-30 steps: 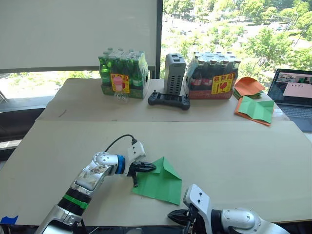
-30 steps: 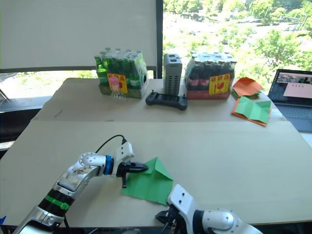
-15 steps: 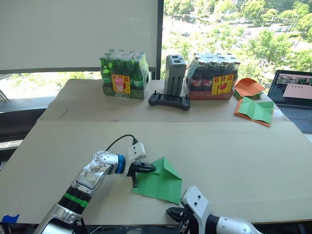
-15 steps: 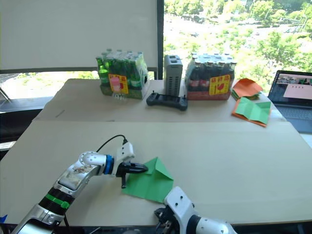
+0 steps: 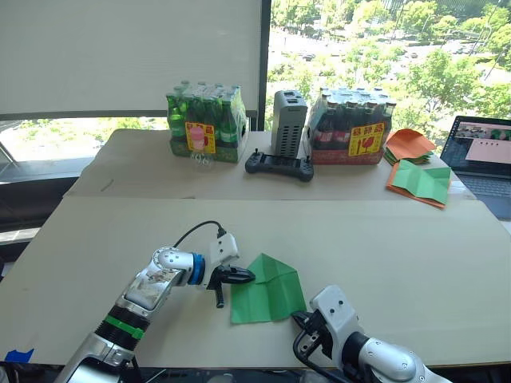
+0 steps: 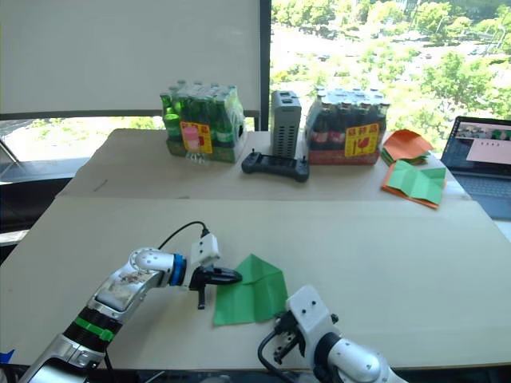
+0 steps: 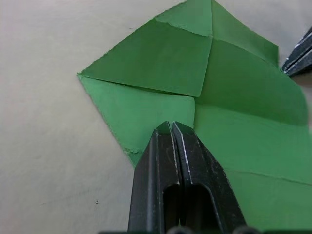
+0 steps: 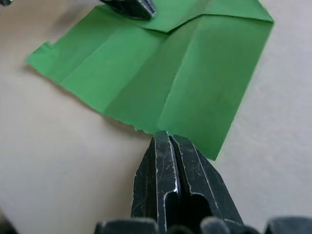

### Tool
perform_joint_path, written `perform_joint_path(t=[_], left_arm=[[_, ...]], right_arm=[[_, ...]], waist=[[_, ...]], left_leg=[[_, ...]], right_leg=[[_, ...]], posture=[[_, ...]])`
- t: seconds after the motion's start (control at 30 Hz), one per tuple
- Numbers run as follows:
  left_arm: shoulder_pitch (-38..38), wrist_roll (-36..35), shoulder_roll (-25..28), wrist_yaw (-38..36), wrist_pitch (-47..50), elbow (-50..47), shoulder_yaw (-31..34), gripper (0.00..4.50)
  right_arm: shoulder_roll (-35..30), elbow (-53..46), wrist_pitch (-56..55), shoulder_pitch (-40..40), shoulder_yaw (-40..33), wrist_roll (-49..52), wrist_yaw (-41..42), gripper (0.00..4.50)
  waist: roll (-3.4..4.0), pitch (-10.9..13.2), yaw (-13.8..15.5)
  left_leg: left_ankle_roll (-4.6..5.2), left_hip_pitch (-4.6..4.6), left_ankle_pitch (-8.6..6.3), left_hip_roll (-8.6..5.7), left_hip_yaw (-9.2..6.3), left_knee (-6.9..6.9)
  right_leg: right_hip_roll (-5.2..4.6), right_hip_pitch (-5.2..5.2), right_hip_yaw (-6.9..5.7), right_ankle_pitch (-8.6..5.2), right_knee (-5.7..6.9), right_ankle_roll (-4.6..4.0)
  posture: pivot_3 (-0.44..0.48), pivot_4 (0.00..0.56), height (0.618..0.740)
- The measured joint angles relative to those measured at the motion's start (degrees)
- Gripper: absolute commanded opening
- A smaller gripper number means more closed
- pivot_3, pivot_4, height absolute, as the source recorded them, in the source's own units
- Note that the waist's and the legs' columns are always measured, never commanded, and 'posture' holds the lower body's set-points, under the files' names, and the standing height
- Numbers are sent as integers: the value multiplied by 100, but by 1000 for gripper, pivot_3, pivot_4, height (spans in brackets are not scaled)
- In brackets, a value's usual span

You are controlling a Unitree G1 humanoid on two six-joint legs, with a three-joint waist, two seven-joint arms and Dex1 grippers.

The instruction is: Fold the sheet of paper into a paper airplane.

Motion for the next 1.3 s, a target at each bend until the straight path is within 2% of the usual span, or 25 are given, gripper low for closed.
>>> perform_joint_path(t=[0.3,0.47,0.73,1.07,1.3], left_arm=[[42,13,15,64,37,-96,8,59],[79,13,35,87,49,-173,17,59],[80,10,43,115,135,-219,26,59],[80,10,61,116,161,-236,45,59],[80,10,55,127,165,-263,46,59]], right_arm=[[212,499,-389,-202,-314,-211,-9,0],[616,908,-628,-388,-546,-252,-14,0],[640,1168,-775,-568,-587,-269,154,0],[645,1317,-729,-856,-364,-147,615,0],[884,1315,-574,-1040,-134,125,882,0]], waist=[[1,1,-9],[3,2,-13],[3,2,-21],[3,2,-37],[5,3,-37]], left_leg=[[-1,-3,1,0,0,0],[-11,-12,6,1,0,-4],[-8,-13,4,0,0,-3],[-10,-15,5,1,0,-9],[-13,-26,7,1,0,-8]], right_leg=[[1,-2,0,0,-1,0],[2,-14,1,0,2,0],[3,-18,2,0,2,0],[4,-21,2,0,3,-1],[4,-35,3,0,4,-1]], posture=[[0,150,678],[0,150,678],[0,150,678],[0,150,678],[0,150,678]])
